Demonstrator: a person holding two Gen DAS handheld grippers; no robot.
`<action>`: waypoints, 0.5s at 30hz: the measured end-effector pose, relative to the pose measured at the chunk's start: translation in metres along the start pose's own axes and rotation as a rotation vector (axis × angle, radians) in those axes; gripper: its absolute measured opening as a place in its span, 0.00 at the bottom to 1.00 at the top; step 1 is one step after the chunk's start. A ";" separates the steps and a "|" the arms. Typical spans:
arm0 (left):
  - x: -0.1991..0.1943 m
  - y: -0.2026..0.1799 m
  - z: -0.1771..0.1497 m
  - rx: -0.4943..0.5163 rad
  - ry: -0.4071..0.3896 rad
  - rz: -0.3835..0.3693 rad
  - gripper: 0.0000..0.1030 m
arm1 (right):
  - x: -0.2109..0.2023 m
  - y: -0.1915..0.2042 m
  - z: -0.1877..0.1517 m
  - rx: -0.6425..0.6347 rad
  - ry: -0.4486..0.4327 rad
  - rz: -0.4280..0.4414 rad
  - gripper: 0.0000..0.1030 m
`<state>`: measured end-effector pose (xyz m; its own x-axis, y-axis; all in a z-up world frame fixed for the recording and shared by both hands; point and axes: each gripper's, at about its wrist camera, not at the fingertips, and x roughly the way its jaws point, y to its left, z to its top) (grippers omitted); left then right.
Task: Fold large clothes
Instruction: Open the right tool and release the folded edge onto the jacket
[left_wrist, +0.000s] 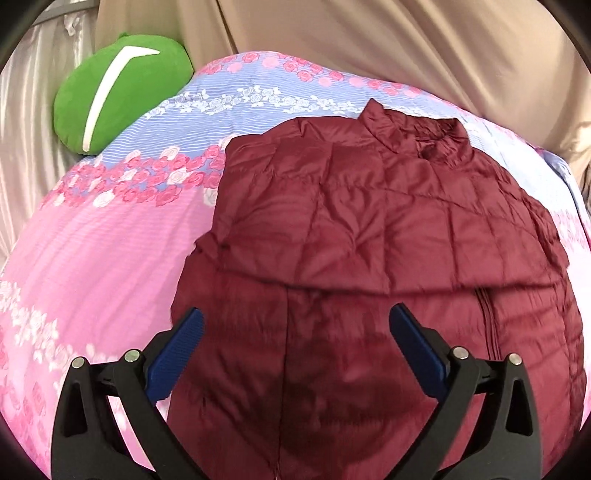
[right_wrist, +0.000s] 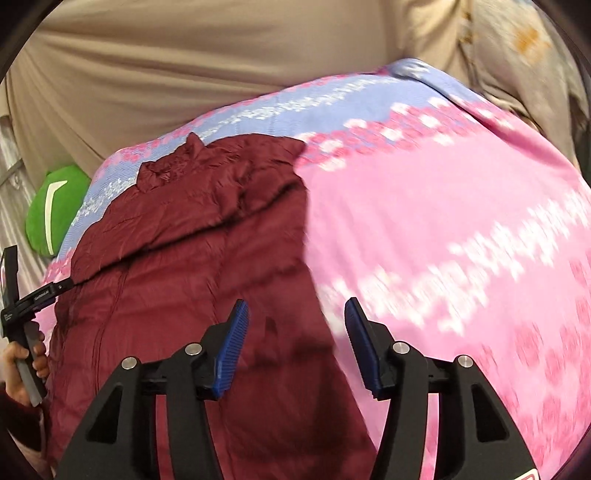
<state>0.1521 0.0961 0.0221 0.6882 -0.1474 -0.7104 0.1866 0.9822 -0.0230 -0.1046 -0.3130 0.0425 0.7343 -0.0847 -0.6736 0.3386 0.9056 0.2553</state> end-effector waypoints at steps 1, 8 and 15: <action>-0.004 0.000 -0.005 0.003 0.000 -0.001 0.95 | -0.004 -0.005 -0.005 0.005 0.000 -0.006 0.52; -0.028 0.003 -0.037 0.026 0.032 -0.003 0.95 | -0.019 -0.020 -0.034 0.045 0.032 -0.008 0.53; -0.066 0.051 -0.091 0.057 0.120 -0.027 0.95 | -0.054 -0.034 -0.068 -0.010 0.119 0.064 0.62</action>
<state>0.0530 0.1669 0.0037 0.5942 -0.1550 -0.7893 0.2456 0.9694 -0.0055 -0.1955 -0.3110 0.0227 0.6791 0.0230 -0.7337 0.2870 0.9117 0.2942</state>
